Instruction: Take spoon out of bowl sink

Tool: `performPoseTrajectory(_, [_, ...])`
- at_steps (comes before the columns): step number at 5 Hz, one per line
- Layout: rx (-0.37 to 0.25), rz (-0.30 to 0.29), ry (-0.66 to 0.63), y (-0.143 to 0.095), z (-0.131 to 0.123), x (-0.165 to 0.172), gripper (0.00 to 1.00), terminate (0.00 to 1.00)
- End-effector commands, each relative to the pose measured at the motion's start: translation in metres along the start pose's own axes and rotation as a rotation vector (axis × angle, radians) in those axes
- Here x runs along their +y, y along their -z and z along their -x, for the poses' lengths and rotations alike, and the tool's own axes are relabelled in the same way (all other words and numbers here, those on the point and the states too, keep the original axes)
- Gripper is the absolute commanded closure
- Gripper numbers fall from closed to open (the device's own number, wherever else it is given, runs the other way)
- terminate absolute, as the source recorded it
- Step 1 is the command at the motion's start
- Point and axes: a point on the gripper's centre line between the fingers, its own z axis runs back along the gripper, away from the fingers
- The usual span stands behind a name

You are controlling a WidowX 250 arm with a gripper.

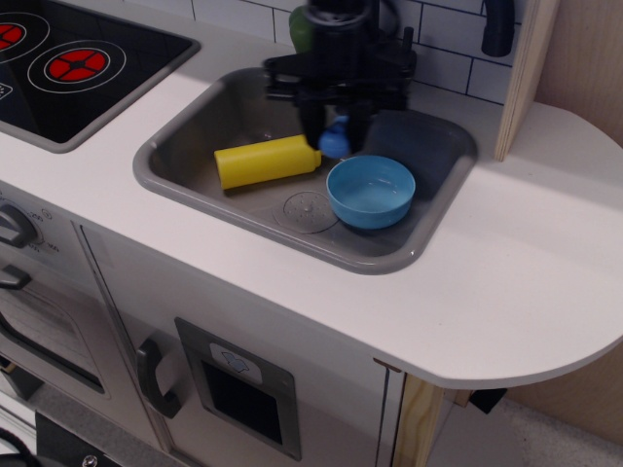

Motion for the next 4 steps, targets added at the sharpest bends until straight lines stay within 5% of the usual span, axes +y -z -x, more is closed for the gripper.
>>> performPoseTrajectory(1, [-0.137, -0.059, -0.372, -0.015, 0.028, 0.013, 1.00, 0.00])
performPoseTrajectory(4, [0.000, -0.124, -0.972, 0.008, 0.013, 0.003, 1.00, 0.00])
